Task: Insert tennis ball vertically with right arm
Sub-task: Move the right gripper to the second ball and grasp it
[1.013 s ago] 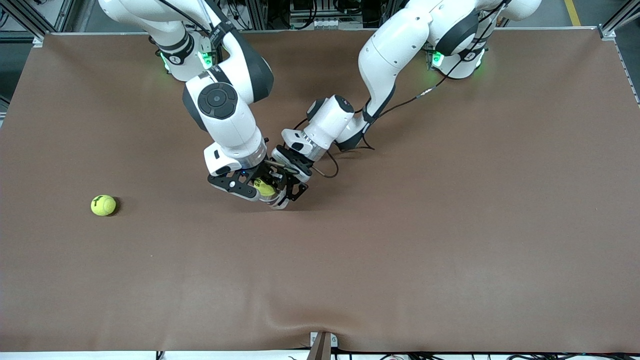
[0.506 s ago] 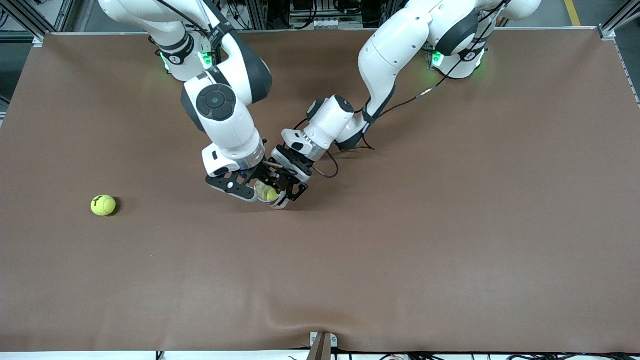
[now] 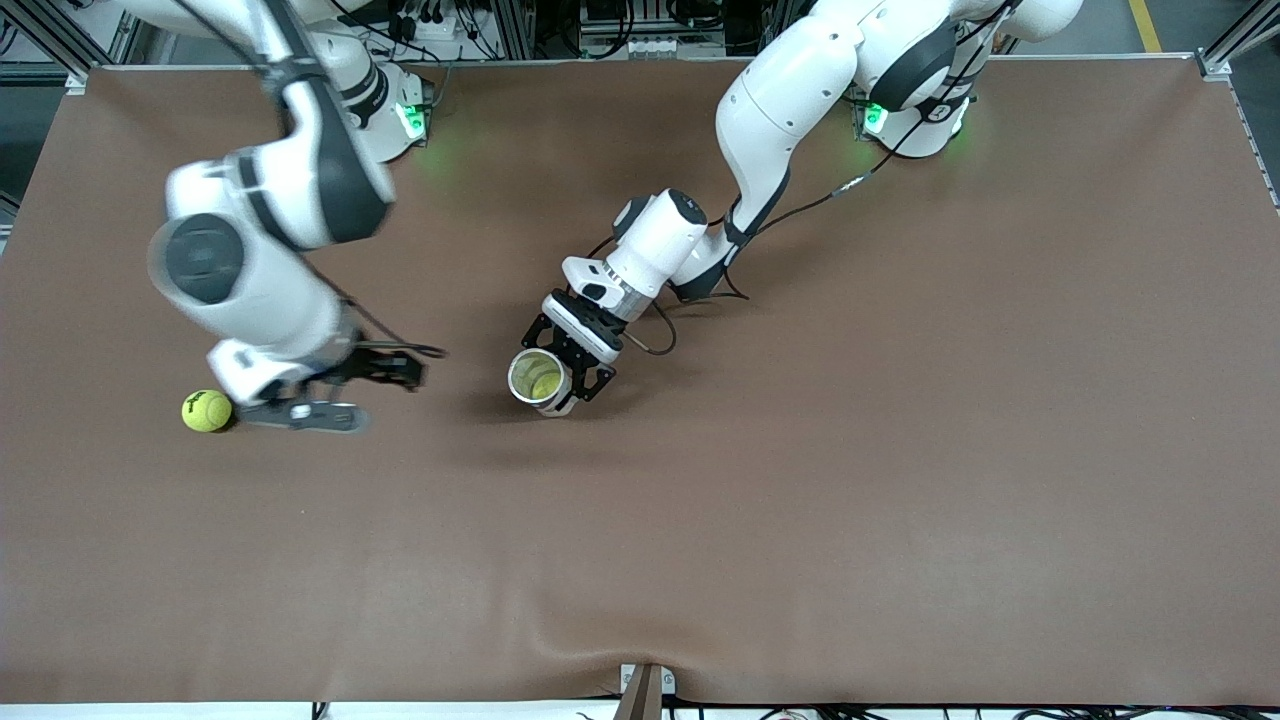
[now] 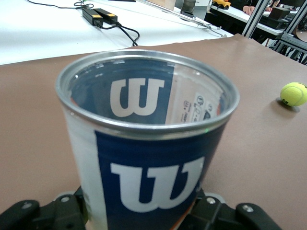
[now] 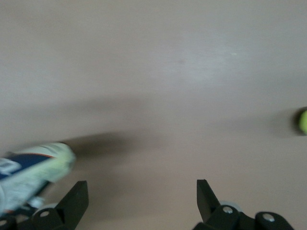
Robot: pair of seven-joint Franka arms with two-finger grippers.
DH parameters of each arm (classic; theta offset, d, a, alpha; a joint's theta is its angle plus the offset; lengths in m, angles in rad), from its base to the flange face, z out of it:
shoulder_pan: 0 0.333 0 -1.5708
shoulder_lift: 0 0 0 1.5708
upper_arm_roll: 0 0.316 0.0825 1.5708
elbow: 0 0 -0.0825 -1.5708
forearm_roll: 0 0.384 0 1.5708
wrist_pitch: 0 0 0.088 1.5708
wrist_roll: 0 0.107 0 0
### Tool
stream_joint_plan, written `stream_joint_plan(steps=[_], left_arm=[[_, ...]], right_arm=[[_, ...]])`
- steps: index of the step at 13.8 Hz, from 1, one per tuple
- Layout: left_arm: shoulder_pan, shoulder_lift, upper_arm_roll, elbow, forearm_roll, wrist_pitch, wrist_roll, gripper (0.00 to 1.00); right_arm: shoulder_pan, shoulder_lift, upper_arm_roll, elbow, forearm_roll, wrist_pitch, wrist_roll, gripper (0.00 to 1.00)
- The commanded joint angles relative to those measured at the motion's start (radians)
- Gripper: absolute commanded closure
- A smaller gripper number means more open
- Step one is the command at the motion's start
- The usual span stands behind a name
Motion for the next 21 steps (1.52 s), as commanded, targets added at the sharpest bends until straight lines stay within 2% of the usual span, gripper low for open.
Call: stream_joint_plan(steps=[1,3,6,9,10,13,16,19,21], left_arm=[[-0.018,0.011,0.016,0.017,-0.008,0.015,-0.004,0.22],[-0.019,0.011,0.017,0.017,-0.008,0.015,-0.006,0.2],[-0.019,0.011,0.017,0.017,-0.008,0.015,-0.006,0.2],[-0.021,0.011,0.019,0.017,-0.006,0.015,-0.004,0.19],[-0.021,0.011,0.019,0.017,-0.006,0.015,-0.004,0.16],[-0.021,0.011,0.019,0.017,-0.005,0.015,0.002,0.14],[-0.021,0.011,0.019,0.017,-0.005,0.015,0.004,0.11],[-0.025,0.011,0.019,0.017,-0.005,0.015,0.004,0.08],[-0.027,0.011,0.019,0.017,-0.006,0.015,0.004,0.03]], right_arm=[[-0.132,-0.046,0.018,-0.06,-0.006,-0.027,-0.188,0.0],[-0.232,-0.057,0.018,-0.08,-0.006,-0.029,-0.351,0.0],[-0.341,-0.052,0.018,-0.122,-0.006,-0.021,-0.475,0.0],[-0.427,-0.038,0.018,-0.169,-0.006,0.06,-0.587,0.0],[-0.454,-0.032,0.018,-0.198,-0.006,0.109,-0.623,0.0],[-0.519,-0.015,0.018,-0.307,-0.006,0.32,-0.727,0.0],[-0.563,0.052,0.018,-0.33,-0.006,0.446,-0.789,0.0],[-0.593,0.106,0.018,-0.39,-0.006,0.629,-0.832,0.0],[-0.605,0.143,0.02,-0.395,-0.006,0.675,-0.838,0.0]])
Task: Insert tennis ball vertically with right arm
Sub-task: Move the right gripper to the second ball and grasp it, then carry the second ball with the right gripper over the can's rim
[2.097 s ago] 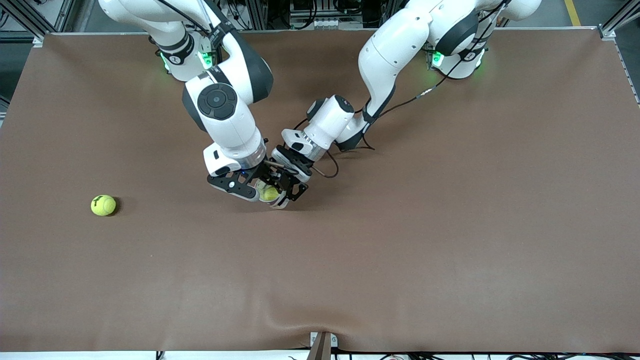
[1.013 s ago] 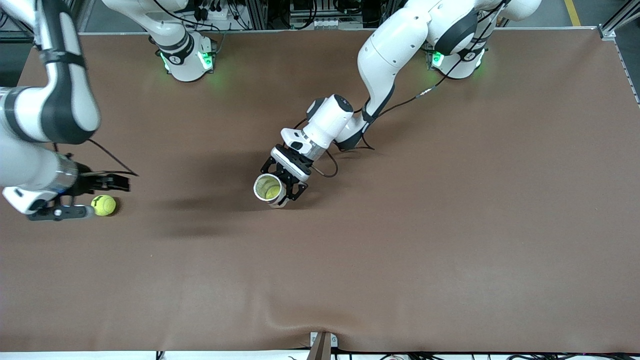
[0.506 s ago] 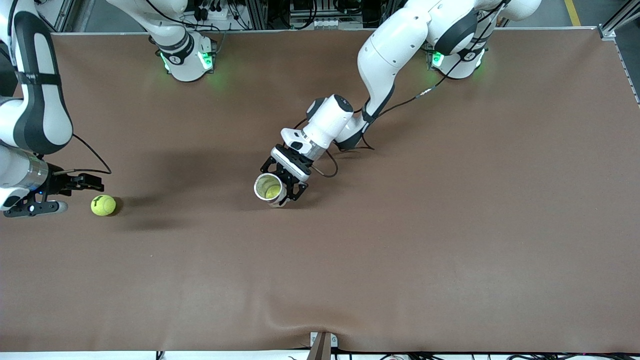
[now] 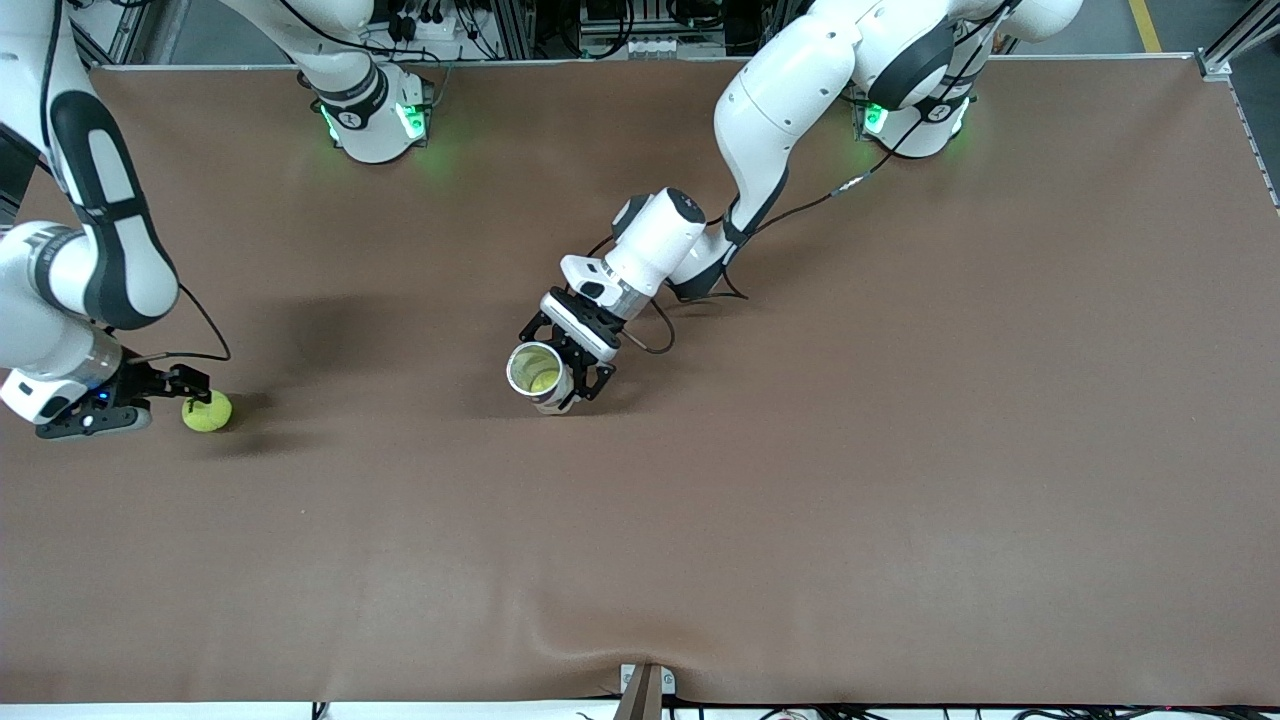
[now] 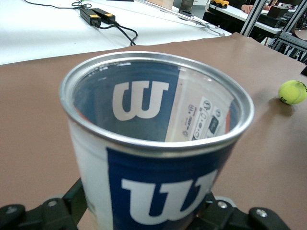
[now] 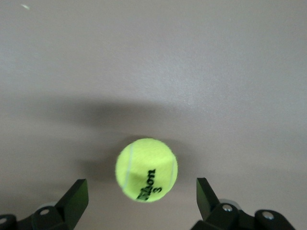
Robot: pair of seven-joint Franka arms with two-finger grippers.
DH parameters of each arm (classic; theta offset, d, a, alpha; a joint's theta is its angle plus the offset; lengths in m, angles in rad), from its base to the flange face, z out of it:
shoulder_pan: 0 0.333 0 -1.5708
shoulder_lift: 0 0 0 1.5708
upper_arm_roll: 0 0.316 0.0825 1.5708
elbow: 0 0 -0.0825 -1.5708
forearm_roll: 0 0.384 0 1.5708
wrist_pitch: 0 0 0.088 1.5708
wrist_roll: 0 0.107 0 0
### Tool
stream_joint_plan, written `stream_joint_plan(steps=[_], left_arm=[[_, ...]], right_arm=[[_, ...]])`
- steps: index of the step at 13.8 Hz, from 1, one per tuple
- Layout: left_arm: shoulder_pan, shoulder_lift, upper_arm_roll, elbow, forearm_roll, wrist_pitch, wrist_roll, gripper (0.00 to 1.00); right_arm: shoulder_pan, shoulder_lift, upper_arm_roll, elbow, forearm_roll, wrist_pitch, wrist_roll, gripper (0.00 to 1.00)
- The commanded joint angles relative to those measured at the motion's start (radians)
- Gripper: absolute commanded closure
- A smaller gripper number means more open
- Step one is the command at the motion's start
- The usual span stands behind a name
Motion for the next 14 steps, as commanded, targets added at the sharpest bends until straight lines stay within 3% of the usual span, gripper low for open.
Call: stream_joint_plan(steps=[1,8,9,10,11,13,14], left_arm=[[-0.016,0.01,0.012,0.015,-0.006,0.015,0.003,0.01],[-0.017,0.008,0.012,0.012,-0.006,0.015,0.003,0.0],[-0.017,0.007,0.012,0.014,-0.008,0.015,0.003,0.0],[-0.022,0.005,0.012,0.012,-0.011,0.015,0.002,0.0],[-0.027,0.005,0.012,0.012,-0.012,0.015,-0.001,0.0],[-0.027,0.005,0.012,0.012,-0.014,0.015,-0.001,0.0],[-0.027,0.005,0.012,0.014,-0.012,0.015,-0.001,0.0]], right_arm=[[-0.036,0.034,0.022,-0.022,-0.005,0.078,-0.032,0.0],[-0.037,0.077,0.023,-0.056,0.007,0.14,-0.03,0.0],[-0.036,0.079,0.023,-0.057,0.007,0.14,-0.03,0.09],[-0.036,0.079,0.025,-0.059,0.007,0.14,-0.03,0.4],[-0.036,0.077,0.025,-0.059,0.007,0.138,-0.03,0.59],[-0.033,0.067,0.027,-0.059,0.007,0.125,-0.027,0.88],[-0.028,0.047,0.027,-0.059,0.007,0.115,-0.027,0.97]])
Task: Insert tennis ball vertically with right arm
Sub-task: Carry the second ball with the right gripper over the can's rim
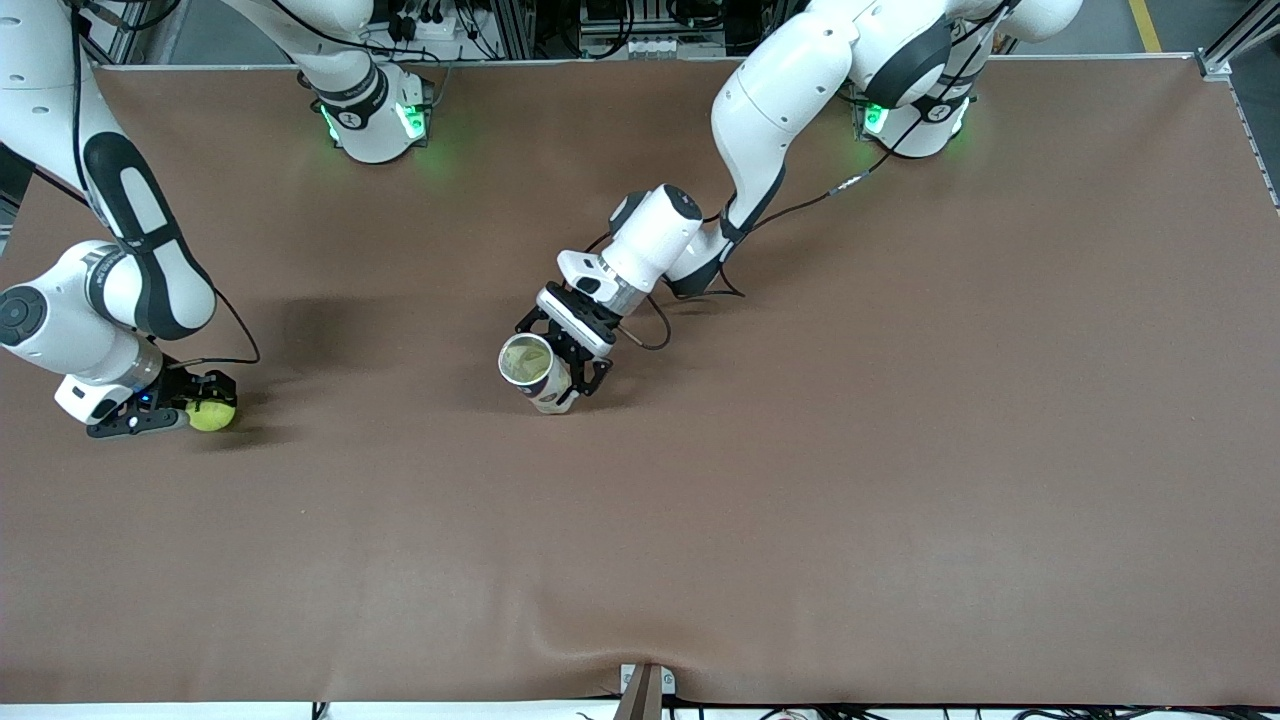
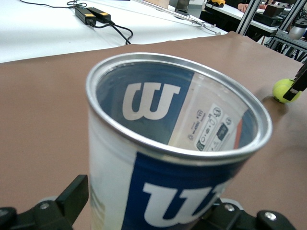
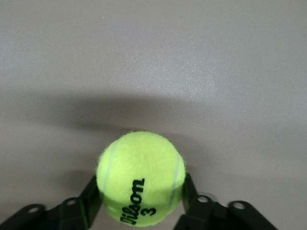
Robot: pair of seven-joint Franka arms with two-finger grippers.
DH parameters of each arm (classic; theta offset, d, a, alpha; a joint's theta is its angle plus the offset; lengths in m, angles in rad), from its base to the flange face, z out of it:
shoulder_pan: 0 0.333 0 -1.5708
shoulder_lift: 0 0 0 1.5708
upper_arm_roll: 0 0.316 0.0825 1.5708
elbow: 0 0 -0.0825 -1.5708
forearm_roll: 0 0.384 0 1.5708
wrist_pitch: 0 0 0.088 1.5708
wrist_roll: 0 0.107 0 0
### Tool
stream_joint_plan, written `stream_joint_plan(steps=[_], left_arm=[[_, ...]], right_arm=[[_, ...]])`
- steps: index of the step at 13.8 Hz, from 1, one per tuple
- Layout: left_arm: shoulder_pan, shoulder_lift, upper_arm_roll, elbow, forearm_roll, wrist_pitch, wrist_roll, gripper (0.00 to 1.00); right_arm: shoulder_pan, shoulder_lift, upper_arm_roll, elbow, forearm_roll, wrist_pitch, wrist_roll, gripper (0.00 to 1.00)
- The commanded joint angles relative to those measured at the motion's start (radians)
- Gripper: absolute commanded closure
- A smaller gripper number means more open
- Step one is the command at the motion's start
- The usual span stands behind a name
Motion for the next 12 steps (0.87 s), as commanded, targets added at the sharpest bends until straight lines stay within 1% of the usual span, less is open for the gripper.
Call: stream_joint_plan(steps=[1,2,4,7,9,12], left_arm=[[-0.014,0.005,0.012,0.014,-0.012,0.015,-0.001,0.0],[-0.014,0.005,0.012,0.014,-0.012,0.015,-0.001,0.0],[-0.014,0.005,0.012,0.014,-0.012,0.015,-0.001,0.0],[-0.014,0.005,0.012,0.012,-0.011,0.015,-0.001,0.0],[-0.013,0.005,0.012,0.012,-0.011,0.015,-0.001,0.11],[-0.013,0.005,0.012,0.012,-0.011,0.015,-0.001,0.12]], right_arm=[[-0.014,-0.056,0.021,-0.017,0.006,-0.033,-0.02,0.99],[-0.009,-0.091,0.023,-0.012,0.006,-0.083,-0.019,1.0],[0.005,-0.174,0.055,-0.009,0.008,-0.184,0.012,1.0],[0.069,-0.295,0.098,-0.001,0.008,-0.339,0.202,1.0],[0.169,-0.343,0.104,0.037,0.008,-0.454,0.385,1.0],[0.333,-0.353,0.104,0.141,0.008,-0.605,0.686,1.0]])
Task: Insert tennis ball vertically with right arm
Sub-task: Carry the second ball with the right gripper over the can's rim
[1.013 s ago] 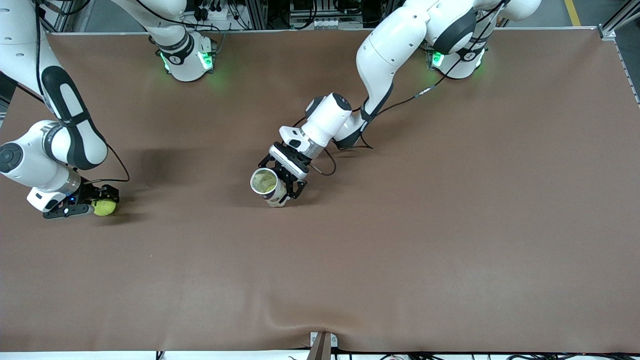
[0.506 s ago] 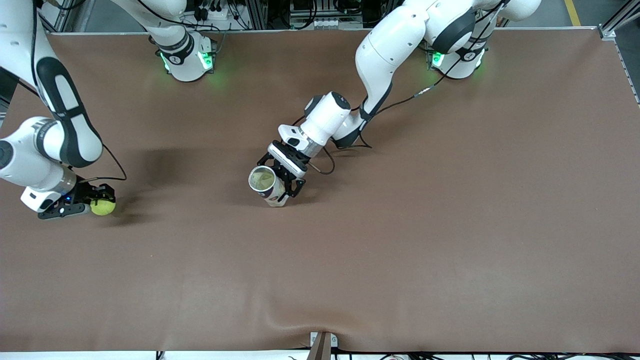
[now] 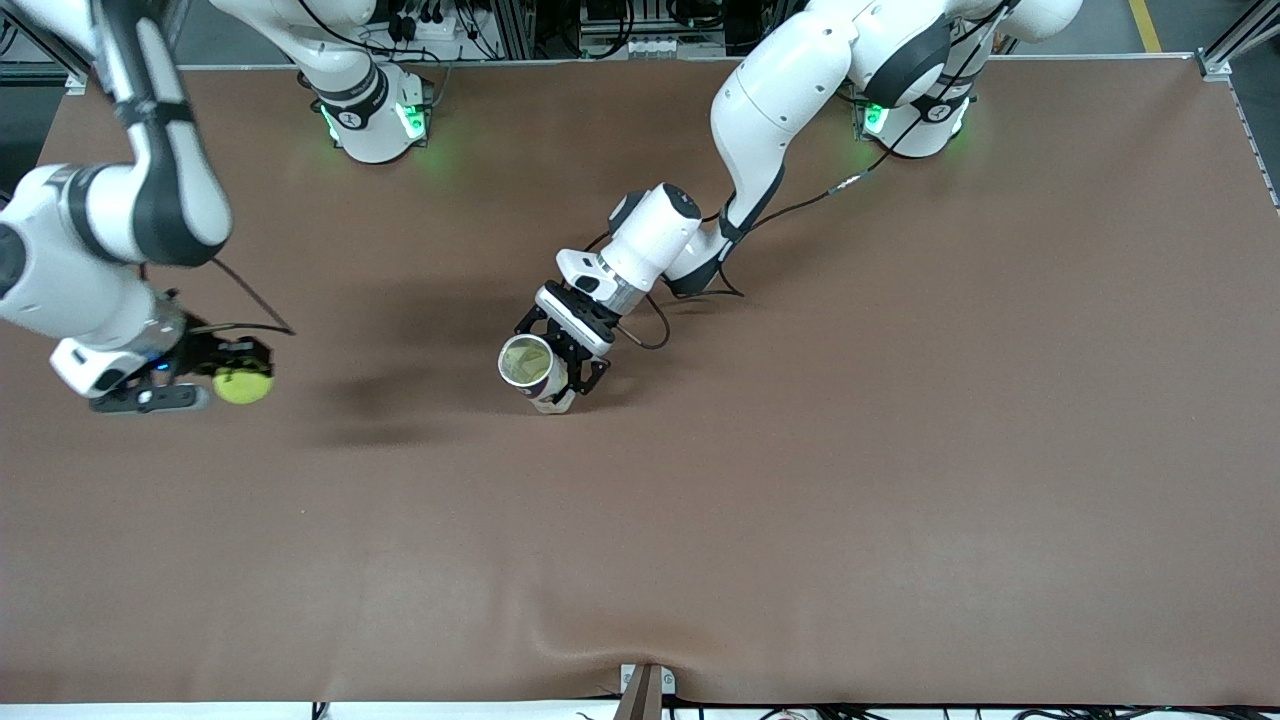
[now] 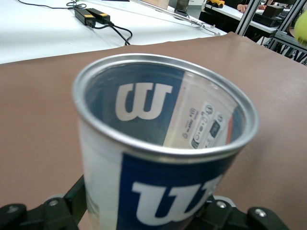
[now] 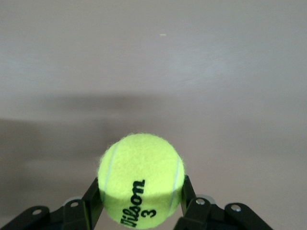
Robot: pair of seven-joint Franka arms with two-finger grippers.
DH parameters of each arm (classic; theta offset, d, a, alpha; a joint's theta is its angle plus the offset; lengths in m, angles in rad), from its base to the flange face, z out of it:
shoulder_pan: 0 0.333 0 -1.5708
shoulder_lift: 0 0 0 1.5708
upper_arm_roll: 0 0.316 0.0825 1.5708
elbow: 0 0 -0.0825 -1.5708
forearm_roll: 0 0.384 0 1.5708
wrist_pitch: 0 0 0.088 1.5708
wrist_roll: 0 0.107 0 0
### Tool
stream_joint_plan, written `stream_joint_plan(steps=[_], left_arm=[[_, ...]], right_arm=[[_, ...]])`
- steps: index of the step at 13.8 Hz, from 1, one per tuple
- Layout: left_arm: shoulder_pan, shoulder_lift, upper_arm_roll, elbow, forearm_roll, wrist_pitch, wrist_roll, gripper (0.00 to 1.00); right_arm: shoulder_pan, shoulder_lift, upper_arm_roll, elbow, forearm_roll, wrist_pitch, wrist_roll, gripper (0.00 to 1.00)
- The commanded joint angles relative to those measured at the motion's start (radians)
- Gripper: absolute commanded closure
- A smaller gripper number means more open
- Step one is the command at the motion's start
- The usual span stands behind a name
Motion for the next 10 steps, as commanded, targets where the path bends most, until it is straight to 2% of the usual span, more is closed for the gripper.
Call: stream_joint_plan(steps=[1,5,10], left_arm=[[-0.012,0.005,0.01,0.012,-0.011,0.014,-0.001,0.11],[-0.012,0.005,0.01,0.01,-0.011,0.014,-0.001,0.1],[-0.012,0.005,0.01,0.01,-0.011,0.014,-0.001,0.09]], right_arm=[[0.143,0.004,-0.009,0.086,0.003,-0.094,0.26,1.0],[0.335,0.03,-0.009,0.177,0.005,-0.101,0.613,1.0],[0.496,0.179,-0.011,0.353,0.037,-0.086,0.917,1.0]])
